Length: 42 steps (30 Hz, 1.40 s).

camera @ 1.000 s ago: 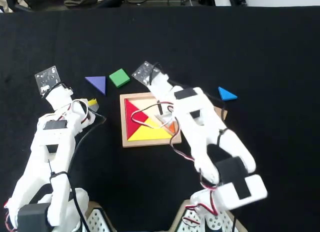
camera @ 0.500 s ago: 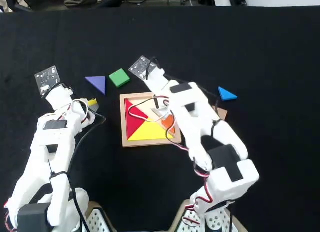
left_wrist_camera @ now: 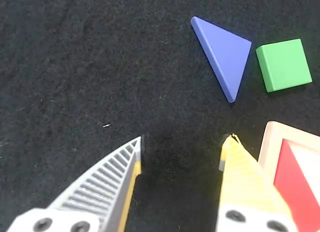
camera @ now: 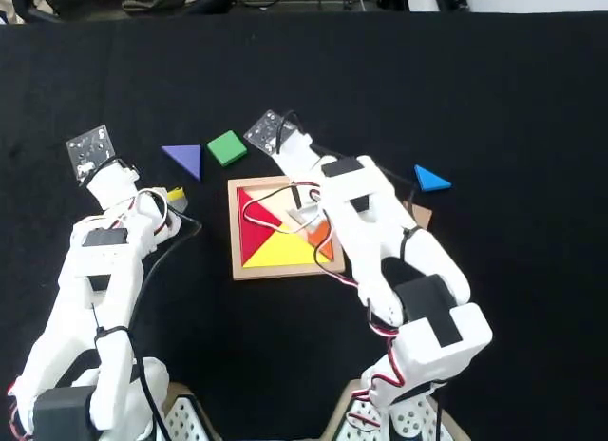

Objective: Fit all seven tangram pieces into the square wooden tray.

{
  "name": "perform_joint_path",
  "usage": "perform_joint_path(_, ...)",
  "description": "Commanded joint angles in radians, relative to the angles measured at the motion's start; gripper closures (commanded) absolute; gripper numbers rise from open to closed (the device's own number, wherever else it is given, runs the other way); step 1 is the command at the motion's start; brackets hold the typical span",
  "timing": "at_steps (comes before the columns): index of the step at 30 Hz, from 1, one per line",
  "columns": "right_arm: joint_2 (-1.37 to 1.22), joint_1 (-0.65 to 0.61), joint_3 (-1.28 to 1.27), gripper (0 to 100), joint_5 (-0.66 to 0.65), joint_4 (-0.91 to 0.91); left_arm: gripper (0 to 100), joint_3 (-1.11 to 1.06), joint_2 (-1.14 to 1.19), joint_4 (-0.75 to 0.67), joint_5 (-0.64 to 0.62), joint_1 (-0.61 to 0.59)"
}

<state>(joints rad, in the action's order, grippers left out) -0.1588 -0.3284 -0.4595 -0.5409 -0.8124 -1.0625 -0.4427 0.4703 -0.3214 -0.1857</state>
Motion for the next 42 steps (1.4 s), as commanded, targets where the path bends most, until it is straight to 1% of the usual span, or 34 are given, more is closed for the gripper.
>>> perform_joint_path(1,0.019,0.003,0.005,94.2,0.003,-0.023,74,0.016,-0.005,-0.02,-0.003,0.012)
perform_joint_path(12,0.228,0.003,-0.134,93.9,0.0,-0.017,74,0.016,-0.005,-0.02,-0.003,0.012)
perform_joint_path(17,0.32,-0.005,-0.081,93.9,0.009,-0.023,74,0.016,-0.005,-0.02,-0.005,0.01)
perform_joint_path(19,0.344,-0.049,-0.035,93.8,0.009,-0.035,74,0.018,-0.005,-0.02,-0.006,0.002)
perform_joint_path(21,0.331,-0.13,0.027,92.7,0.009,-0.066,74,0.016,-0.015,-0.02,-0.018,-0.016)
perform_joint_path(23,0.275,-0.207,0.113,88.7,0.021,-0.114,74,0.019,-0.017,-0.02,-0.071,-0.065)
perform_joint_path(24,0.236,-0.232,0.163,86.8,0.051,-0.13,74,0.019,-0.017,-0.02,-0.098,-0.097)
perform_joint_path(28,0.036,-0.253,0.418,84.8,0.184,-0.164,74,0.053,-0.017,0.005,-0.147,-0.237)
perform_joint_path(30,-0.081,-0.265,0.559,84.6,0.221,-0.183,74,0.099,-0.017,0.068,-0.153,-0.317)
perform_joint_path(33,-0.249,-0.319,0.789,84.5,0.25,-0.252,74,0.145,-0.017,0.19,-0.138,-0.423)
perform_joint_path(35,-0.361,-0.358,0.955,84.5,0.253,-0.296,74,0.143,-0.017,0.235,-0.075,-0.458)
perform_joint_path(38,-0.542,-0.39,1.205,84.4,0.253,-0.342,74,0.094,-0.017,0.245,-0.008,-0.464)
perform_joint_path(40,-0.667,-0.393,1.365,80.8,0.255,-0.381,74,0.071,-0.017,0.244,0.003,-0.466)
perform_joint_path(42,-0.785,-0.39,1.518,74.2,0.255,-0.427,74,0.064,-0.017,0.244,0.003,-0.472)
